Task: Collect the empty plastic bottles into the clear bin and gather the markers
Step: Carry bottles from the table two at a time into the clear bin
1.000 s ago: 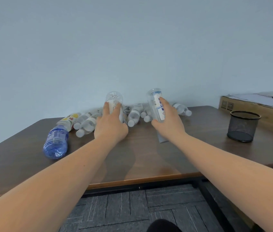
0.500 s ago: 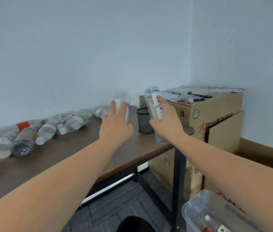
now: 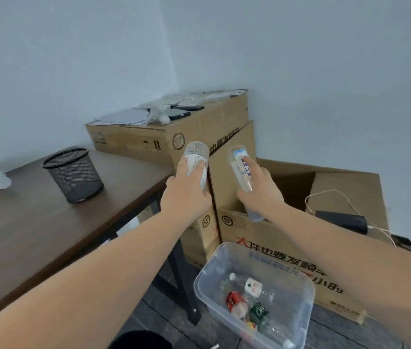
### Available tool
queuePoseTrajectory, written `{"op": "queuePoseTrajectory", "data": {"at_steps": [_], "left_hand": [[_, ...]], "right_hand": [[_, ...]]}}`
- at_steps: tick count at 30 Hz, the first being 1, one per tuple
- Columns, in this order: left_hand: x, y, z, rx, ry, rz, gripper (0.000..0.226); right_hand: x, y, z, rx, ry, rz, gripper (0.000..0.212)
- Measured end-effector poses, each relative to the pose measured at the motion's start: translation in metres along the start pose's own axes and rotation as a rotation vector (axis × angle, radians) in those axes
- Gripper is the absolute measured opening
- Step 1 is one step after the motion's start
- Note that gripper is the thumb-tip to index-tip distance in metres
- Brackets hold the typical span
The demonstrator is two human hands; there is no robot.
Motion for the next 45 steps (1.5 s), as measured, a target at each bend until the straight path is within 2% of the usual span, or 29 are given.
{"op": "queuePoseTrajectory", "data": {"at_steps": [8, 15, 22, 28, 35, 40, 45], "left_hand": [[0.012, 0.025, 0.104, 0.014, -0.249, 0.038, 0.071], [0.009, 0.011, 0.184, 0.025, -0.454, 0.025, 0.071], [-0.007, -0.008, 0.246, 0.036, -0.576, -0.039, 0.067], [-0.011, -0.018, 0.279, 0.020, -0.650, -0.114, 0.068], [-0.007, -0.008, 0.301, -0.082, -0.619, -0.174, 0.069], [-0.005, -0.001, 0.317, -0.122, -0.759, -0.156, 0.072], [-0.004, -0.011, 0.304, -0.008, -0.743, -0.059, 0.069]], "right_hand": [[0.005, 0.116, 0.031, -0.108, -0.194, 0.205, 0.082], [-0.012, 0.196, 0.081, -0.242, -0.413, 0.349, 0.082], [-0.032, 0.261, 0.118, -0.353, -0.544, 0.429, 0.080], [-0.033, 0.280, 0.132, -0.451, -0.612, 0.418, 0.074], [-0.027, 0.279, 0.139, -0.409, -0.594, 0.396, 0.074], [-0.023, 0.275, 0.138, -0.362, -0.569, 0.362, 0.075], [-0.014, 0.266, 0.132, -0.380, -0.523, 0.330, 0.078]]}}
Point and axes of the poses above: each hand's wrist, its own x-axis towards the middle knuckle, its own z-axis out of the palm, y = z × x, the point moved 3 cm from there along x, towards the middle knuckle, and after that the axes turned 3 degrees about x, right-handed, at the moved point
